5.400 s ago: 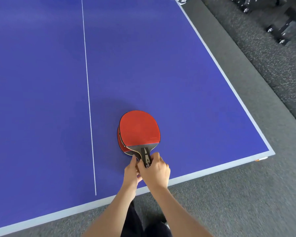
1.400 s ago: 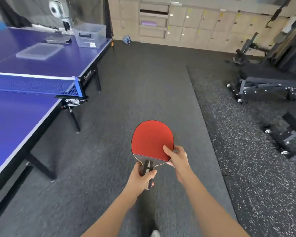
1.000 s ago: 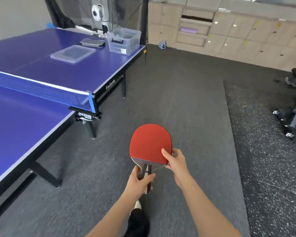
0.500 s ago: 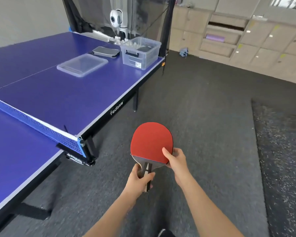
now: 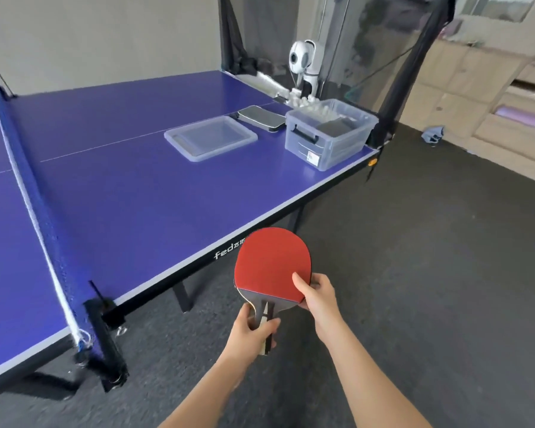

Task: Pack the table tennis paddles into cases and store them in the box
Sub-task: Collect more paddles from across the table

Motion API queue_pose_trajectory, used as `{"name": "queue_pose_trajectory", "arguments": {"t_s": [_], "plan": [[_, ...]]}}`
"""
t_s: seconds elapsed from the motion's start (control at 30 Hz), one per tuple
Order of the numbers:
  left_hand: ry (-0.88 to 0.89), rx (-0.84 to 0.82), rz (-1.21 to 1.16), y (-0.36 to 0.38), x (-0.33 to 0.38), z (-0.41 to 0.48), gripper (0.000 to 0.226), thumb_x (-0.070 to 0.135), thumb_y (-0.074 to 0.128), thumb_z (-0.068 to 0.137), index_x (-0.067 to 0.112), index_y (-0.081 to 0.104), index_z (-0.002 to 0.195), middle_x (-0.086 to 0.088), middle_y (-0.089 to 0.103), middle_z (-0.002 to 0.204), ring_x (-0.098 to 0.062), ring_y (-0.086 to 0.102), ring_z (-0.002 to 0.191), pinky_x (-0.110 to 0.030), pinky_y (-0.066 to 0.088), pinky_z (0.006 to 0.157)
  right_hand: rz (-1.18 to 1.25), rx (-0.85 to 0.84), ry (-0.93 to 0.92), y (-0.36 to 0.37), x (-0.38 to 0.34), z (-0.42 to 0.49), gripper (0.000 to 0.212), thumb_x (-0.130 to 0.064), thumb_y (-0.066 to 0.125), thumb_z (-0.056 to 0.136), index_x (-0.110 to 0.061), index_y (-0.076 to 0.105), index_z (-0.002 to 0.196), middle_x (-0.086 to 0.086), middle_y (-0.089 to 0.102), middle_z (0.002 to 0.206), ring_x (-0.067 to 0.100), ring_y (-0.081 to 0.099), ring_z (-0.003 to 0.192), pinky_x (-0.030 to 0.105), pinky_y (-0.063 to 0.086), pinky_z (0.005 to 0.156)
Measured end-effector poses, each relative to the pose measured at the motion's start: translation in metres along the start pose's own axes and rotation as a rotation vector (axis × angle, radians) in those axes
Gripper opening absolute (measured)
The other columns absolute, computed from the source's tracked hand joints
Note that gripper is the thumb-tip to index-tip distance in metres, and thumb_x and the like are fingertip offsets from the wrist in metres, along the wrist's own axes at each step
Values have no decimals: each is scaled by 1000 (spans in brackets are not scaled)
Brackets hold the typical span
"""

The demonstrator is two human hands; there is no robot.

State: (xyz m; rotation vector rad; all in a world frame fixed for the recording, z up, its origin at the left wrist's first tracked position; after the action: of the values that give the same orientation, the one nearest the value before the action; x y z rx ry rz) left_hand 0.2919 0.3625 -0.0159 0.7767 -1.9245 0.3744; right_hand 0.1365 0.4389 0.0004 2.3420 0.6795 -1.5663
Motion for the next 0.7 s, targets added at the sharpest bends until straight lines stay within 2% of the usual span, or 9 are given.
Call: {"name": "queue_pose_trajectory", "arguments": {"t_s": [0.27,0.37,0.6,0.7], "plan": [[-13,146,-77,-5,48,99,26,13,65,88,12,50,110,-8,64,83,-22,59,66,-29,53,59,-109,-127,6,47,-43,122,41,-40,68,84,-22,47,114,-2,59,105,12,62,89,21,53,65],[-9,162,-107,-13,64,145,27,13,65,88,9,49,110,-7,62,80,-21,58,63,-27,51,55,-129,-145,10,68,-57,169,44,-41,68,84,-22,46,117,-1,59,109,15,62,94,23,54,69],[-32,215,-127,-45,108,239,30,18,66,88,10,47,109,-9,63,84,-20,60,64,-28,50,59,-127,-237,22,132,-104,261,37,-36,69,85,-22,47,112,-6,58,99,9,61,85,17,49,59],[-40,270,-152,-61,124,264,29,19,66,88,11,47,109,-8,66,83,-20,59,64,-29,49,61,-107,-270,51,159,-115,289,34,-31,70,85,-17,50,109,-3,61,97,12,63,85,21,52,63]]}}
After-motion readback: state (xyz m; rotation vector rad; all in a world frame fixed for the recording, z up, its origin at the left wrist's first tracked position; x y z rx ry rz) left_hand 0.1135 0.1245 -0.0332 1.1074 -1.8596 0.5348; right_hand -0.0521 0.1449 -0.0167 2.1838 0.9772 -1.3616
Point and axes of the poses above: each hand's wrist, its own z-axis towards the middle knuckle, its own y-axis out of the palm, x = y × z, the point moved 6 cm from there along z, towards the middle knuckle
